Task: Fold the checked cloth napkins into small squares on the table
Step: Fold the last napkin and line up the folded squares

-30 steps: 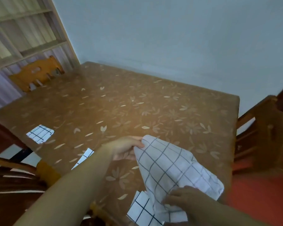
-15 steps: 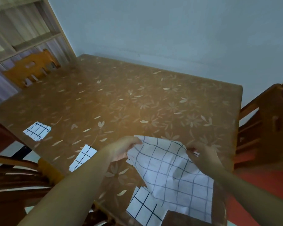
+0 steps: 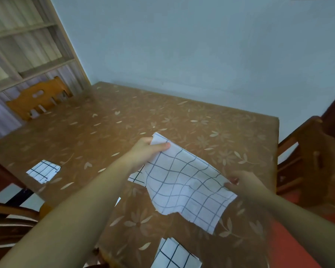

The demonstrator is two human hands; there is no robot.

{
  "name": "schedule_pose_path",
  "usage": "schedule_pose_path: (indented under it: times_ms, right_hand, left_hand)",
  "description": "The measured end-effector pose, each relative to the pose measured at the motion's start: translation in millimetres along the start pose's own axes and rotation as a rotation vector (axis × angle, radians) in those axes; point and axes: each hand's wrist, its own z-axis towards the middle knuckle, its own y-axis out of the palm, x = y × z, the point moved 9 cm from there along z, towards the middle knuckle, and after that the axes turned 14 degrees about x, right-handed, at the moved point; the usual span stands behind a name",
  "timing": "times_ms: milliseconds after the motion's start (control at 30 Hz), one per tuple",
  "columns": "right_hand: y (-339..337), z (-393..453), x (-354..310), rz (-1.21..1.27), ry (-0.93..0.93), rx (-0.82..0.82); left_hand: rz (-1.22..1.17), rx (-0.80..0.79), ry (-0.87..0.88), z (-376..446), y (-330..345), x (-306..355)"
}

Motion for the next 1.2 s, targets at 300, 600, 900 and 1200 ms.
schedule_pose_path:
  times_ms: [300, 600, 900, 1200]
  right_hand:
    - [42, -6, 29, 0.712, 0.587, -0.048]
    - [30, 2, 46, 0.684, 0.626, 0.248]
    - [16, 2, 55, 0.512, 0.694, 0.343]
    - [31, 5, 59, 1.086, 0.97, 0.289]
  left_hand:
    - [0.009, 0.032, -0.01, 0, -16, -24]
    - [0.01, 0.11, -0.116, -6, -35, -57]
    - [-0.016, 0.16, -0.153, -6, -44, -67]
    - [-0.098, 0.235, -0.203, 0, -53, -83]
